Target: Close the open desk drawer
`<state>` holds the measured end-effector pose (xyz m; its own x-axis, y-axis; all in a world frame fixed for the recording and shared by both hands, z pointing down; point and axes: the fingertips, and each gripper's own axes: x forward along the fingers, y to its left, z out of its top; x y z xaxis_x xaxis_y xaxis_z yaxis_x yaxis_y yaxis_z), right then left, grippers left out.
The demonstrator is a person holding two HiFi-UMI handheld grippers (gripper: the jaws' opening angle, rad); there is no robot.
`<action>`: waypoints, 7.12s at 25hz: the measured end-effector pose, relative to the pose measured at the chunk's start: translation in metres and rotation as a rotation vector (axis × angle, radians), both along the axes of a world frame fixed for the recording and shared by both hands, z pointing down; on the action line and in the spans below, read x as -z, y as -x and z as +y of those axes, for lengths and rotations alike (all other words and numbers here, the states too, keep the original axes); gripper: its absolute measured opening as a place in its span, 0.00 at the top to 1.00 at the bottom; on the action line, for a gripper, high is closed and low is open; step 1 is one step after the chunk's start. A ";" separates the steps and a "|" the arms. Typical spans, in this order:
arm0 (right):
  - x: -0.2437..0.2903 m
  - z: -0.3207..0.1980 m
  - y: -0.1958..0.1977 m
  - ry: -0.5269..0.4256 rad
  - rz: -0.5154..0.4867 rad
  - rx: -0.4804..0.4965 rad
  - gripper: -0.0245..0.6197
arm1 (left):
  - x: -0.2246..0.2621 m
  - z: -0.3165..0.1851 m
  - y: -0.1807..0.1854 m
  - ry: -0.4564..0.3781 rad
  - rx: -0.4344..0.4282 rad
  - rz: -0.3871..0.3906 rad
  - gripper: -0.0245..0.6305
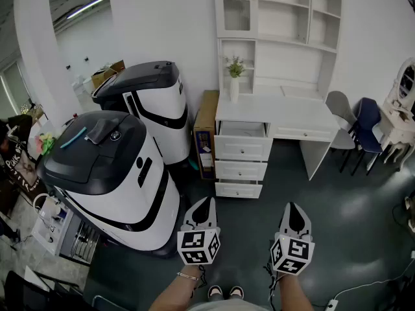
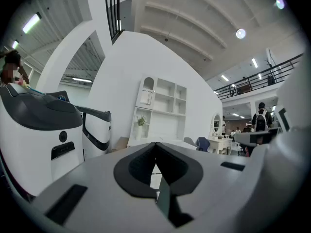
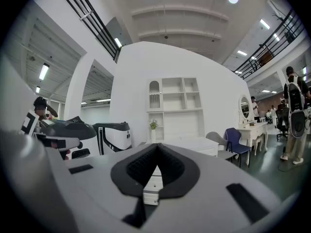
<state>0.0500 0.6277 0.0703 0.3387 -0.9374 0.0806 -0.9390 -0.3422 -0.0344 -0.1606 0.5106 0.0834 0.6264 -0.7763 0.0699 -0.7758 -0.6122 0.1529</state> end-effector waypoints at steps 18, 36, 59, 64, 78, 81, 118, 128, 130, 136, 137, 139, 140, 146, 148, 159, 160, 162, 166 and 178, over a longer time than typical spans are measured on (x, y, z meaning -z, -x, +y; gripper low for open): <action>0.004 0.002 -0.008 -0.034 -0.031 -0.022 0.95 | -0.003 -0.005 0.006 0.014 0.029 0.008 0.94; -0.008 -0.002 -0.019 -0.011 -0.051 0.000 0.80 | -0.008 -0.006 -0.003 0.018 0.062 -0.012 0.94; -0.037 -0.081 -0.078 0.037 -0.106 0.031 0.81 | -0.013 -0.091 -0.060 0.029 0.088 -0.022 0.94; -0.032 -0.129 -0.083 0.046 -0.094 0.015 0.81 | -0.009 -0.145 -0.070 0.024 0.069 -0.025 0.94; -0.029 -0.252 -0.094 0.059 -0.092 -0.053 0.81 | -0.010 -0.278 -0.082 0.037 0.008 -0.018 0.94; -0.043 -0.268 -0.095 0.097 -0.114 -0.049 0.80 | -0.025 -0.289 -0.084 0.068 0.003 -0.022 0.94; -0.095 -0.565 -0.226 0.228 -0.176 0.054 0.80 | -0.069 -0.556 -0.202 0.180 0.098 -0.130 0.94; -0.133 -0.570 -0.207 0.287 -0.205 0.018 0.80 | -0.106 -0.575 -0.193 0.236 0.060 -0.159 0.94; -0.147 -0.565 -0.203 0.314 -0.217 0.011 0.80 | -0.121 -0.572 -0.190 0.261 0.051 -0.171 0.94; -0.195 -0.554 -0.193 0.394 -0.228 -0.001 0.79 | -0.174 -0.569 -0.178 0.331 0.048 -0.208 0.94; -0.203 -0.552 -0.191 0.403 -0.226 -0.003 0.79 | -0.183 -0.569 -0.175 0.342 0.051 -0.213 0.94; -0.218 -0.548 -0.188 0.421 -0.229 -0.006 0.79 | -0.201 -0.567 -0.170 0.367 0.053 -0.224 0.94; -0.227 -0.547 -0.186 0.431 -0.232 -0.006 0.79 | -0.211 -0.565 -0.167 0.380 0.055 -0.231 0.94; -0.270 -0.546 -0.171 0.497 -0.251 0.002 0.78 | -0.257 -0.561 -0.153 0.452 0.075 -0.267 0.94; -0.280 -0.546 -0.165 0.511 -0.247 0.010 0.78 | -0.265 -0.560 -0.152 0.467 0.071 -0.273 0.94; -0.316 -0.563 -0.136 0.544 -0.238 0.037 0.77 | -0.277 -0.574 -0.146 0.470 0.059 -0.287 0.94; -0.318 -0.565 -0.136 0.542 -0.236 0.037 0.77 | -0.278 -0.575 -0.145 0.470 0.061 -0.289 0.94; -0.320 -0.568 -0.136 0.536 -0.234 0.031 0.76 | -0.279 -0.576 -0.140 0.471 0.067 -0.295 0.94; -0.321 -0.573 -0.138 0.525 -0.223 0.007 0.76 | -0.283 -0.577 -0.131 0.483 0.081 -0.305 0.94; -0.322 -0.582 -0.141 0.505 -0.208 -0.018 0.75 | -0.286 -0.578 -0.131 0.496 0.083 -0.308 0.94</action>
<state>0.1911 0.0457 0.3920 0.2831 -0.7592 0.5861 -0.9237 -0.3803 -0.0465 -0.0297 -0.0678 0.3697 0.4584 -0.6500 0.6061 -0.8720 -0.4606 0.1655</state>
